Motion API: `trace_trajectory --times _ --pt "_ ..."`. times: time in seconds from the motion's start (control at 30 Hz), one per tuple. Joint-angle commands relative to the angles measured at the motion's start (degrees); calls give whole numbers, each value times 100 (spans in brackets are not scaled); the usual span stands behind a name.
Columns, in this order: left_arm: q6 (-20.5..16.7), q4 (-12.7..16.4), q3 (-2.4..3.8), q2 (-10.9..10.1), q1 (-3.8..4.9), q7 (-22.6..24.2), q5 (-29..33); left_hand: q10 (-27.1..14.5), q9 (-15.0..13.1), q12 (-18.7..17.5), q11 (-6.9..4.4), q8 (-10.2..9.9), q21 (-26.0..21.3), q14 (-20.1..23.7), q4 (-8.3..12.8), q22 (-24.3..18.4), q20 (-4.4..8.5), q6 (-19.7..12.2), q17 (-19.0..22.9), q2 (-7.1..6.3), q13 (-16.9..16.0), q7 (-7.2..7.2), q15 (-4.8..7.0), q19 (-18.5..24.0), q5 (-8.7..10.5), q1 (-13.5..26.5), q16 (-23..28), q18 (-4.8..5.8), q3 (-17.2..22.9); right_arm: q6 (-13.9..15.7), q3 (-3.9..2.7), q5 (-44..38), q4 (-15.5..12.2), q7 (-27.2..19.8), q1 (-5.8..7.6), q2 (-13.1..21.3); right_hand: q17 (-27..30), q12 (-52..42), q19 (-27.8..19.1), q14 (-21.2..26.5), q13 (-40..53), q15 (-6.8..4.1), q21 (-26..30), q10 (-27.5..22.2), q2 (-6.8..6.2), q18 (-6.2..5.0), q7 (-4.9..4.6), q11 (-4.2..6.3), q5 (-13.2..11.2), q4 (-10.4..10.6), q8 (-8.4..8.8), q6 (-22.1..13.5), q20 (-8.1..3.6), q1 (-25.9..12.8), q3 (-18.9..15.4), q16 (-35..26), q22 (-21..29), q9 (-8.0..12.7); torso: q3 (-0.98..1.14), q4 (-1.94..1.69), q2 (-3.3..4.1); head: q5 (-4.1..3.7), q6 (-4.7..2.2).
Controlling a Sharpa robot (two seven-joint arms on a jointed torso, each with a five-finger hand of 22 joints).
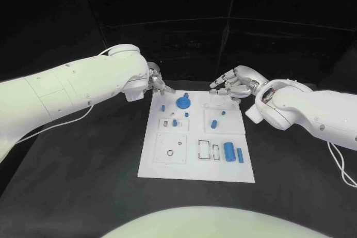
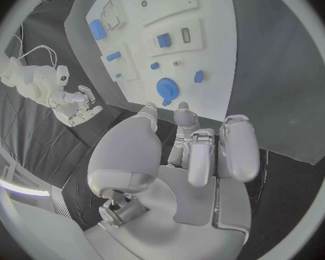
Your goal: Assemble the parts on the task board
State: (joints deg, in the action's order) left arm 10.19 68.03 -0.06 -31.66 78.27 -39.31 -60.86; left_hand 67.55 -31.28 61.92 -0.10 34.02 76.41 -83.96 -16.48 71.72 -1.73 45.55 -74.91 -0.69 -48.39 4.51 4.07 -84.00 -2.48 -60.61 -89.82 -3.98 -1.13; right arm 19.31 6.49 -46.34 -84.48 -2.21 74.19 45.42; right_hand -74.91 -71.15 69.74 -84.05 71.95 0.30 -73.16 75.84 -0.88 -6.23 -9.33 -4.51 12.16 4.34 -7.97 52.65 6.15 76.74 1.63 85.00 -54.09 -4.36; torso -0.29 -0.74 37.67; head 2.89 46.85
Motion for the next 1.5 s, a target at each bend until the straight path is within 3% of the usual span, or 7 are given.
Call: trace_trajectory --times 0.03,0.27,0.47,0.7,1.5 --pt "412 -315 -6 131 33 -33 41 0 56 -16 51 -74 -22 -604 1 -4 -44 -12 -1509 16 8 34 -51 -23 -22 -84 -18 16 -65 -15 -4 25 -4 -48 10 -9 -514 18 -43 -352 -8 -33 21 -34 9 -80 11 24 10 32 -23 16 8 -46 -16 -28 7 -2 -18 13 20 12 -8" --pt "623 -783 -49 359 -10 -22 -88 -19 145 -20 68 -185 -49 -604 -2 -27 -69 45 -1509 76 33 49 -65 -19 -21 -152 -18 9 -181 -18 -4 25 -6 -53 9 -13 -515 18 -46 -352 -9 -33 27 -34 12 -81 11 25 14 41 -27 11 8 -53 -23 -29 17 -1 -37 32 48 47 -36" --pt "719 -1119 -121 546 -92 28 -129 -16 186 -7 72 -229 -42 -604 -1 -12 -78 96 -1509 120 28 51 -70 -26 -21 -188 -18 11 -243 -24 -4 25 -3 -63 8 -29 -515 18 -46 -352 -9 -33 27 -34 12 -81 11 25 14 41 -27 11 8 -53 -23 -29 17 -1 -27 27 41 68 -22" --pt "823 -1422 -145 722 -182 55 -201 -8 214 10 68 -253 -29 -604 2 9 -80 156 -1509 163 16 44 -69 -35 -21 -227 -18 14 -291 -28 -4 25 1 -73 8 -47 -517 17 -47 -353 -9 -34 31 -34 16 -82 11 25 19 43 -27 8 8 -51 -24 -28 22 0 -23 36 35 64 -2" --pt "1045 -1494 -175 839 -284 109 -319 29 270 64 52 -290 18 -604 42 81 -74 319 -1509 240 -27 26 -57 -62 -22 -408 -18 27 -424 -33 -4 25 17 -73 8 -78 -511 23 -54 -352 -15 -34 38 -38 21 -85 11 25 25 45 -29 5 7 -49 -23 -33 35 1 -21 21 29 68 41"
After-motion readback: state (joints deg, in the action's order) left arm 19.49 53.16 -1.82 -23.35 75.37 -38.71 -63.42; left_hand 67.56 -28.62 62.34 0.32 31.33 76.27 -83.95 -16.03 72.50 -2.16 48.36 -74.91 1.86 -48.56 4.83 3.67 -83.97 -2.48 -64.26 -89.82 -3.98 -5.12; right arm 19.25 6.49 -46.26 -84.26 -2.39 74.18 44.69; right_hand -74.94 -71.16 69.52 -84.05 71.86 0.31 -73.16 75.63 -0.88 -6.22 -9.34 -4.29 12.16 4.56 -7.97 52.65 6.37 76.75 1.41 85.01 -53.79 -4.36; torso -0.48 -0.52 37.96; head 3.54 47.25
